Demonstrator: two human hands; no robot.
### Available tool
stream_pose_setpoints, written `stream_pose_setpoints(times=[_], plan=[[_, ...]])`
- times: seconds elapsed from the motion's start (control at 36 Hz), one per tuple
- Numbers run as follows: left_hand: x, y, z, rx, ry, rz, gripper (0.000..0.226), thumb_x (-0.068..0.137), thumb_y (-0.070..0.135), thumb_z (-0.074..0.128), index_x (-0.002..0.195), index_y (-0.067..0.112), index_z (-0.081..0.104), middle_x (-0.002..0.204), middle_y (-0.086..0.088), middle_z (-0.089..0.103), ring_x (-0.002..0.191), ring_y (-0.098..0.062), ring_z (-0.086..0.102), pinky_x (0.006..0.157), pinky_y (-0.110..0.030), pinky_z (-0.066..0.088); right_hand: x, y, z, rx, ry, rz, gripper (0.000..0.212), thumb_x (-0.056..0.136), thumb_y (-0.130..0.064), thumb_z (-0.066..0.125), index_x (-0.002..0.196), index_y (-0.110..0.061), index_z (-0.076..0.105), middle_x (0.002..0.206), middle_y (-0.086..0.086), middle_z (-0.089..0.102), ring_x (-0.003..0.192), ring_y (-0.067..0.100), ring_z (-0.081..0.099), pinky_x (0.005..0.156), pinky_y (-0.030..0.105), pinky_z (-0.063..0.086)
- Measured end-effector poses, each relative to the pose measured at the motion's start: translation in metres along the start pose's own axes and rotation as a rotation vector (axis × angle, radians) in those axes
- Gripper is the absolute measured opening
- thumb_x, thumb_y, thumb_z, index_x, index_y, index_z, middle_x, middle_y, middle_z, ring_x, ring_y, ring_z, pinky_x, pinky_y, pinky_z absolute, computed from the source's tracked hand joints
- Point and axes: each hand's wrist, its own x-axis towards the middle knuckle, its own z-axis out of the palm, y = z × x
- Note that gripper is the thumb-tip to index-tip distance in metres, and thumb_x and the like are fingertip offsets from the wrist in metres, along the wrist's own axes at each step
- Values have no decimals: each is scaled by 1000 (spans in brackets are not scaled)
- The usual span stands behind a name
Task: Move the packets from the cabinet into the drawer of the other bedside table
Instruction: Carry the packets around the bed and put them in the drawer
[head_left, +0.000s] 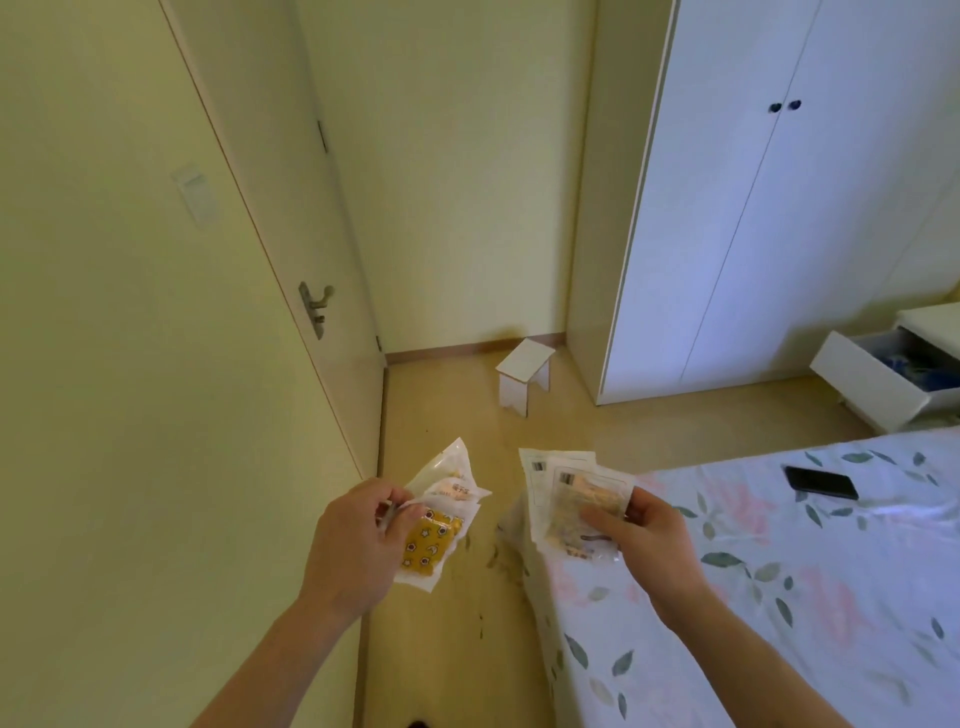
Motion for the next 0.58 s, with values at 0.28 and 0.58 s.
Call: stream_pose_setpoints(times=[0.28, 0.58], plan=[[193, -47, 3, -34, -29, 28, 17, 90, 31, 74, 76, 31, 64, 74, 14, 67, 70, -6, 65, 61, -35, 59, 145, -43, 70, 24, 79, 12, 27, 87, -1, 74, 107, -18, 76, 98, -1, 80, 91, 19, 77, 88, 44, 61], [399, -47, 41, -29, -199, 163, 14, 89, 35, 74, 78, 29, 66, 73, 13, 67, 69, -5, 64, 61, -35, 57, 279, -66, 101, 101, 282, 46, 25, 88, 2, 72, 109, -12, 75, 96, 4, 80, 88, 21, 78, 79, 37, 60]])
